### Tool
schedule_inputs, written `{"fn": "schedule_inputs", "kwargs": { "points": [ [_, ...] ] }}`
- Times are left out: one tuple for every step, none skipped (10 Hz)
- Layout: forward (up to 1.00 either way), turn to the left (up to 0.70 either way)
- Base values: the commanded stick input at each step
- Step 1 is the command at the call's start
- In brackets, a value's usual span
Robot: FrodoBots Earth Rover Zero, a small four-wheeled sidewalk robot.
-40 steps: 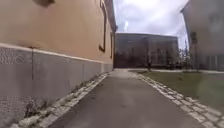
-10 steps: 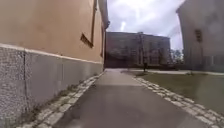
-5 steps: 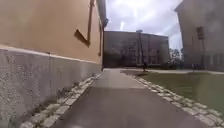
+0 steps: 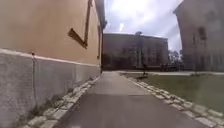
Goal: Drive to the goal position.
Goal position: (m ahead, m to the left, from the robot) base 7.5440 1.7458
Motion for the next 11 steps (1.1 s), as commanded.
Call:
{"fn": "schedule_inputs", "kwargs": {
  "points": [
    [0.70, -0.22],
    [0.70, -0.03],
    [0.70, 0.00],
    [0.70, -0.26],
    [0.70, 0.04],
    [0.70, 0.04],
    [0.70, 0.04],
    [0.70, 0.04],
    [0.70, 0.04],
    [0.70, 0.04],
    [0.70, 0.04]
  ]
}}
